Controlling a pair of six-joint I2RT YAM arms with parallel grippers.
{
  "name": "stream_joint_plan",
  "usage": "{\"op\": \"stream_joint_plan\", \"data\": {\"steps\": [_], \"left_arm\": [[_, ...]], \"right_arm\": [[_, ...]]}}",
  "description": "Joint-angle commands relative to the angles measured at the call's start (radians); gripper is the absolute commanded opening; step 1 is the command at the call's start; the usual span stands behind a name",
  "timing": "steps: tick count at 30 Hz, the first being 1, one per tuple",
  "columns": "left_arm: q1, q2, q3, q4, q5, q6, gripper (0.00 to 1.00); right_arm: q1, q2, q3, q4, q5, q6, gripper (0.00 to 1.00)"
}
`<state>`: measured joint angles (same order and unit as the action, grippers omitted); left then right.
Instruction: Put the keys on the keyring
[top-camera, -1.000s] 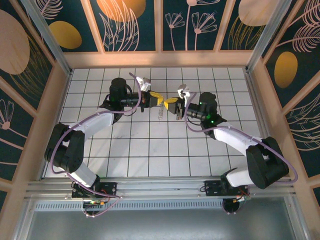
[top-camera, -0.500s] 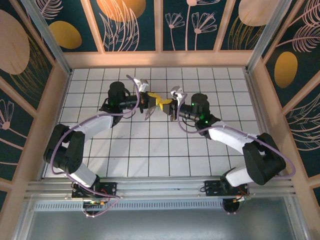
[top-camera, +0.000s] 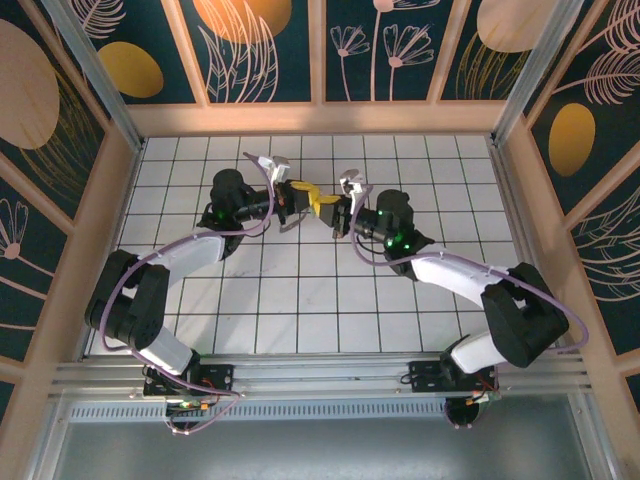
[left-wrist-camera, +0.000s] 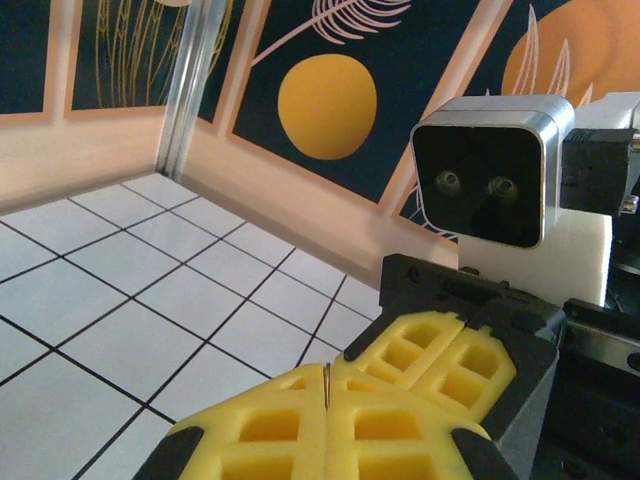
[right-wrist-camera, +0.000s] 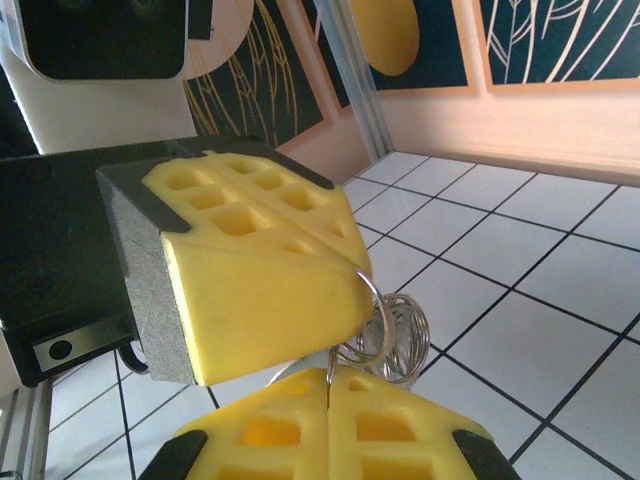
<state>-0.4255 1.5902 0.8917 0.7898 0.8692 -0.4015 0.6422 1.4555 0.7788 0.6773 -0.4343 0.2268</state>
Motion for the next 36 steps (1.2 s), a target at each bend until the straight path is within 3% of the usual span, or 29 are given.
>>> {"op": "stream_joint_plan", "data": {"steps": [1, 3, 7, 13, 28, 36], "left_arm": [[-0.03, -0.013, 0.003, 0.084, 0.042, -0.031, 0.0], [-0.032, -0.01, 0.003, 0.087, 0.04, -0.033, 0.0], [-0.033, -0.005, 0.003, 0.091, 0.036, -0.036, 0.0], [-0.033, -0.002, 0.003, 0.094, 0.035, -0.038, 0.0], [-0.033, 0.016, 0.019, 0.089, 0.057, -0.034, 0.0], [-0.032, 0.014, 0.016, 0.112, 0.094, -0.036, 0.0]], "right_arm": [[0.063, 0.041, 0.076, -0.009, -0.048, -0.025, 0.0], [0.072, 0.049, 0.091, -0.039, -0.05, -0.046, 0.03], [0.067, 0.031, 0.072, -0.045, -0.038, -0.059, 0.23], [0.036, -0.025, 0.024, -0.045, -0.047, -0.054, 0.33], [-0.15, -0.297, -0.131, -0.038, -0.129, 0.012, 0.39], [-0.227, -0.227, -0.106, 0.035, -0.17, 0.062, 0.37]]}}
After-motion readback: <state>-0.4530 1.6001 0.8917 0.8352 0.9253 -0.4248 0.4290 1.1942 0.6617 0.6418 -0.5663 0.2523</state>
